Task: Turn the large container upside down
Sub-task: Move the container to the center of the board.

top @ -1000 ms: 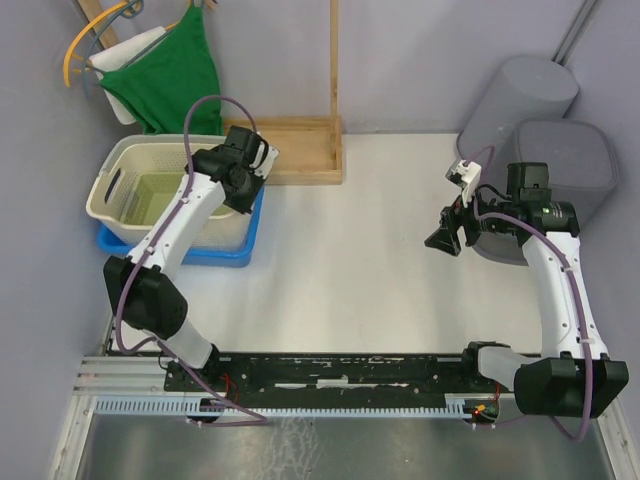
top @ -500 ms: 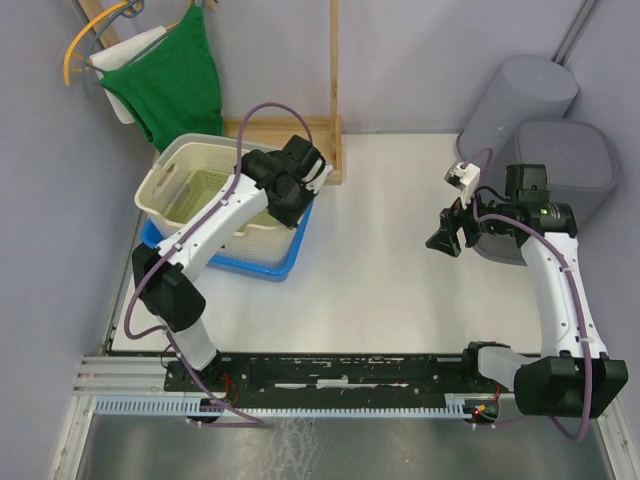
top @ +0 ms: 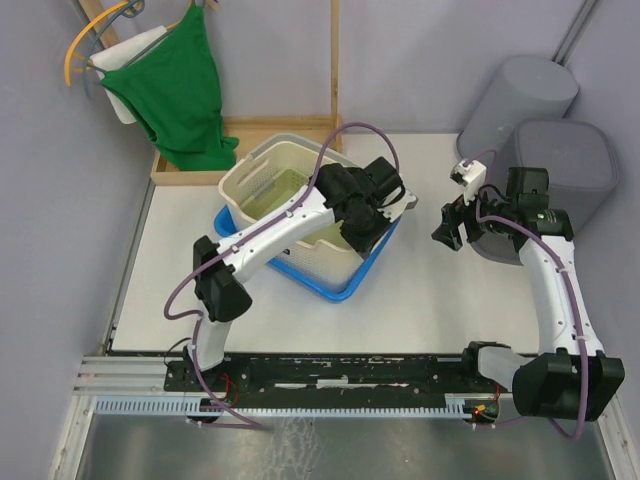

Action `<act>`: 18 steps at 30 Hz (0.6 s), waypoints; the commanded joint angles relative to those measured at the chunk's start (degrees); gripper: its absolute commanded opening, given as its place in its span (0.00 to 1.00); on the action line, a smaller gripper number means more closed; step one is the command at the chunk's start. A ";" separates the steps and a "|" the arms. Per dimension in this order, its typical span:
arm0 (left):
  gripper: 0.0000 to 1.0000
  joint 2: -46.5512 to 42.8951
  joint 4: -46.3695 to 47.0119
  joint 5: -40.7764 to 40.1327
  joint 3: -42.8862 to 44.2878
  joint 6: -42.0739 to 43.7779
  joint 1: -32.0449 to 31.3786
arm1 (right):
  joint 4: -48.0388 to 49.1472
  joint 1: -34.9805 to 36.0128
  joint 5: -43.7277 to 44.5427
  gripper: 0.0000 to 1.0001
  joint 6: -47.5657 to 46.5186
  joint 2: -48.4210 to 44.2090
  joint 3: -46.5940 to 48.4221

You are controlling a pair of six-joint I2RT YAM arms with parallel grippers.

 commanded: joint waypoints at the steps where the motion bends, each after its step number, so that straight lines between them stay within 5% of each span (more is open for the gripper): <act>1: 0.18 5.30 2.30 12.53 2.06 12.75 -1.42 | 3.62 -1.65 -1.10 0.80 1.19 -1.92 0.03; 3: 0.43 3.85 3.54 9.08 2.20 13.16 -1.35 | 1.64 -1.85 -2.01 0.81 -0.18 -1.64 1.91; 8: 0.75 -2.21 7.69 -0.73 1.20 14.73 -1.27 | -9.49 -2.01 -5.35 0.82 -5.09 1.07 13.59; 14: 0.76 -10.52 11.95 -11.34 0.47 16.27 -1.11 | -14.79 -2.01 -12.82 0.83 -2.98 4.67 30.77; 18: 0.76 -19.07 21.15 -22.65 -6.69 18.00 1.04 | -5.37 -2.01 -14.66 0.83 10.42 6.90 37.04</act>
